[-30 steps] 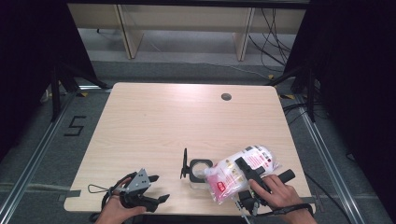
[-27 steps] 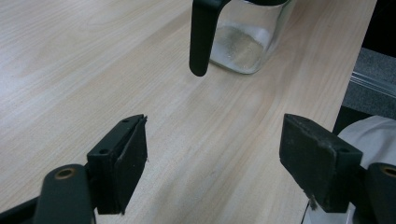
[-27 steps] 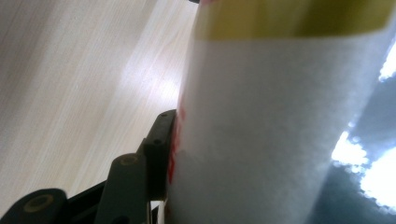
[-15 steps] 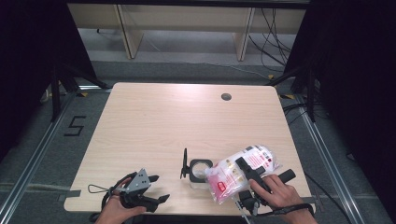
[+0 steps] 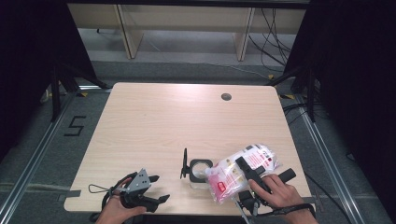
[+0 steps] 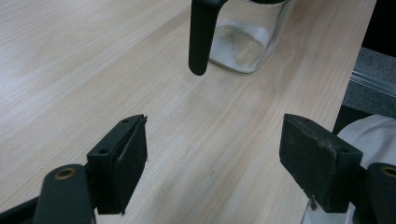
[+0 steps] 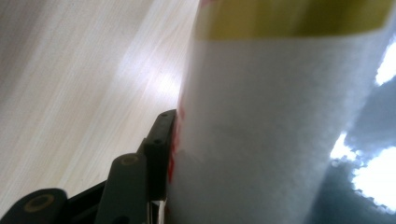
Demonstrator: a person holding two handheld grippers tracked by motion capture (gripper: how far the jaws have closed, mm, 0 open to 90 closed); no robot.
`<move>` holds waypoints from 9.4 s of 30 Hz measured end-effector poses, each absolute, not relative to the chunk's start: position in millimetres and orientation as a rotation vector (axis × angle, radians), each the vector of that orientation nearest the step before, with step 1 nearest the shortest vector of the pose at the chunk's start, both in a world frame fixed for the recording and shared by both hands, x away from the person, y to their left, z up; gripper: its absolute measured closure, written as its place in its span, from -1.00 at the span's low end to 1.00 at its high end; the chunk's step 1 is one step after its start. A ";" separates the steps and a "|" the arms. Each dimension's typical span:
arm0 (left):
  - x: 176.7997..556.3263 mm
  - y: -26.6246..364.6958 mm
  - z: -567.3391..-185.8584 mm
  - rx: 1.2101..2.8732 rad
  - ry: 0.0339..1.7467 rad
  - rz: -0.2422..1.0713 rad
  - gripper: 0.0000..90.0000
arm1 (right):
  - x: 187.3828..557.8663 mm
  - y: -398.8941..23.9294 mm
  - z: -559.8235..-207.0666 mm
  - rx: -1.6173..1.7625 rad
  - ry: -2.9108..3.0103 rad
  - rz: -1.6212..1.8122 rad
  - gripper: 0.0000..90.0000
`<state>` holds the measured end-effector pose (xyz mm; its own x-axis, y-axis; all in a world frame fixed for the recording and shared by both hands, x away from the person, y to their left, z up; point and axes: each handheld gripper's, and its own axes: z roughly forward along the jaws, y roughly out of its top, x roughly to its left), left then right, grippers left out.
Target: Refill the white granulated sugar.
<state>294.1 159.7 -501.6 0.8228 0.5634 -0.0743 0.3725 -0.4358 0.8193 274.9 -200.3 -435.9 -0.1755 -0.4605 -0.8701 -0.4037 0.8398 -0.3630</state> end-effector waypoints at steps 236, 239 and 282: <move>292.8 160.3 -500.0 2.095 0.669 0.283 -0.49 | 273.2 -203.7 -428.0 -0.686 1.808 -0.089 0.21; 293.0 160.9 -499.4 2.112 0.668 0.289 -0.49 | 273.3 -203.7 -428.4 -0.690 1.808 -0.094 0.21; 293.0 160.5 -500.4 2.104 0.673 0.281 -0.49 | 268.1 -200.5 -427.3 -0.687 1.797 -0.153 0.22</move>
